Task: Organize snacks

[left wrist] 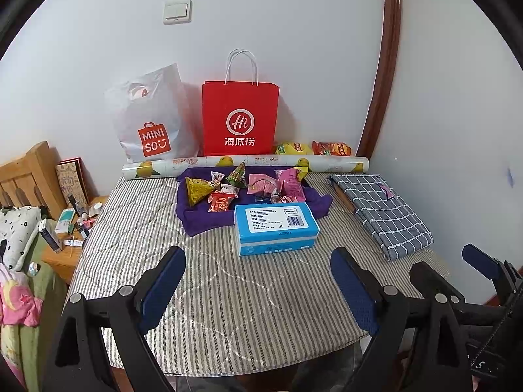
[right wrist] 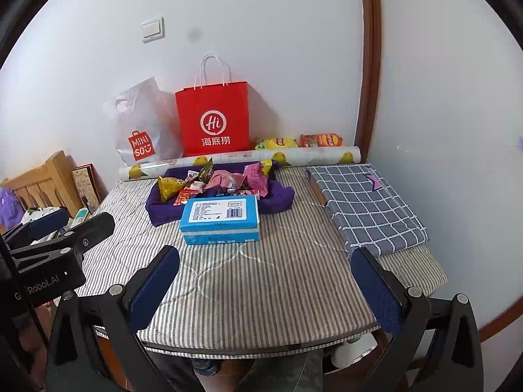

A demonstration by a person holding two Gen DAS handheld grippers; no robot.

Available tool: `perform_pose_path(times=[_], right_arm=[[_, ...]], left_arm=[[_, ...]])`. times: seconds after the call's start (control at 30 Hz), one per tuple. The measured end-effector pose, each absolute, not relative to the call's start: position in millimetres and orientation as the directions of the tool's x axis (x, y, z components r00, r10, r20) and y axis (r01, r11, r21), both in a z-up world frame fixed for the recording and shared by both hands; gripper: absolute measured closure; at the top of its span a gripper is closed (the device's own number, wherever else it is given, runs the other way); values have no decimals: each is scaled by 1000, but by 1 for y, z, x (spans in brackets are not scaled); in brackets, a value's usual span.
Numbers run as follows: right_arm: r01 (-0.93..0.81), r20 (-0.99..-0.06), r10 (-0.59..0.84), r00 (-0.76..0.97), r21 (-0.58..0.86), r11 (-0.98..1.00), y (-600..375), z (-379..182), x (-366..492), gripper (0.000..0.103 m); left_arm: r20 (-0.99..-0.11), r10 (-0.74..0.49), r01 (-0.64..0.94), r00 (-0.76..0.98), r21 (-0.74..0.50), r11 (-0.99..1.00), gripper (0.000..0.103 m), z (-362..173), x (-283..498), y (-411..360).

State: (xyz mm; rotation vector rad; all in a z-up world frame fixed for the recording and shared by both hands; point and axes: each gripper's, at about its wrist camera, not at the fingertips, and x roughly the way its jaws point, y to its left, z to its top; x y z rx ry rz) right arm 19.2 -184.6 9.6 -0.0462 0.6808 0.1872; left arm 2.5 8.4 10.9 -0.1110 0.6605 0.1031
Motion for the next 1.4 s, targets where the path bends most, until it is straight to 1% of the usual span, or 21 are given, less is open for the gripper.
perform_pose_path(times=[1.4], right_arm=[[-187,-624,164,764,29,982,-182,11,14,0]], left_arm=[[-617,46,-121,786,-81,989,13,8,0,10]])
